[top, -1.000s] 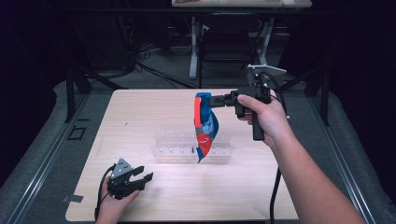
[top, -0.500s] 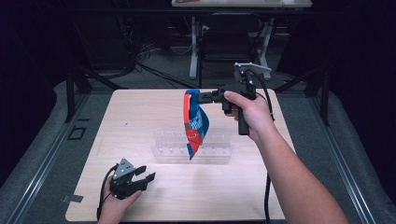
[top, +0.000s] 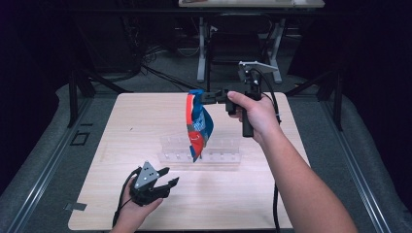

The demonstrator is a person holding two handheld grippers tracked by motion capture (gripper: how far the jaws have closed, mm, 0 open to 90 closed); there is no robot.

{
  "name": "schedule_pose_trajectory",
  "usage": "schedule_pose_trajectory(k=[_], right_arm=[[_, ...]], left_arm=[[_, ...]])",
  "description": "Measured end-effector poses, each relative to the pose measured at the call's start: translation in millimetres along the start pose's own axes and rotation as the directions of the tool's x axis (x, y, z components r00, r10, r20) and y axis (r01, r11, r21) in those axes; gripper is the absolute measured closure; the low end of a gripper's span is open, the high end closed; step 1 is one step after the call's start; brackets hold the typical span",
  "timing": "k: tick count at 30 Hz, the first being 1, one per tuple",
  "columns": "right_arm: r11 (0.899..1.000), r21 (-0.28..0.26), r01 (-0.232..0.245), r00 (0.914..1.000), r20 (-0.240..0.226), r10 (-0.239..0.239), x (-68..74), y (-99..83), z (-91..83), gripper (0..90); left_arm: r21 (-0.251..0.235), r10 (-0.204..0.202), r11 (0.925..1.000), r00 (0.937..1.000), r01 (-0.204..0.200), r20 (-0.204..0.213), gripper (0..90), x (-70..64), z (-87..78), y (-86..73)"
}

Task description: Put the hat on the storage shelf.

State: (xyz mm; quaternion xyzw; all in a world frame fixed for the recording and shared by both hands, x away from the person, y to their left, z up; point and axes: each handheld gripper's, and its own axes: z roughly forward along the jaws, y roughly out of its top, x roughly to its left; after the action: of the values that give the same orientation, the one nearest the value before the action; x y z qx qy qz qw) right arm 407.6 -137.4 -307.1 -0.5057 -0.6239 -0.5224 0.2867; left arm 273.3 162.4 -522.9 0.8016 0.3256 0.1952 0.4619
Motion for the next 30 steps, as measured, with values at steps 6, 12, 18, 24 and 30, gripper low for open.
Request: schedule_pose_trajectory(k=[6,12,18,24,30], right_arm=[[1.000,-0.010,-0.012,0.9999,0.005,0.012,-5.9,1.7,-2.8,90.0],[1.000,-0.018,-0.004,0.9998,0.020,0.004,-6.7,1.5,-7.7,90.0],[1.000,-0.014,-0.005,0.9996,0.028,0.006,-9.8,0.0,-7.9,90.0],[1.000,-0.013,-0.012,0.9995,0.029,0.012,-14.6,-0.6,-6.2,90.0],[1.000,-0.015,-0.017,0.9995,0.027,0.018,-18.3,-0.7,-5.0,90.0]], left_arm=[[-0.034,0.002,0.9994,0.9999,-0.002,0.010,50.1,-4.8,3.7,9.1],[-0.061,0.004,0.9981,0.9996,-0.002,0.027,50.4,-10.9,11.9,24.7],[-0.078,0.027,0.9967,0.9995,-0.025,0.015,51.1,-18.5,21.8,41.2],[-0.082,0.045,0.9956,0.9990,-0.045,0.005,59.0,-22.9,30.7,51.4],[-0.081,0.051,0.9954,0.9987,-0.050,0.002,65.5,-24.5,36.5,54.2]])
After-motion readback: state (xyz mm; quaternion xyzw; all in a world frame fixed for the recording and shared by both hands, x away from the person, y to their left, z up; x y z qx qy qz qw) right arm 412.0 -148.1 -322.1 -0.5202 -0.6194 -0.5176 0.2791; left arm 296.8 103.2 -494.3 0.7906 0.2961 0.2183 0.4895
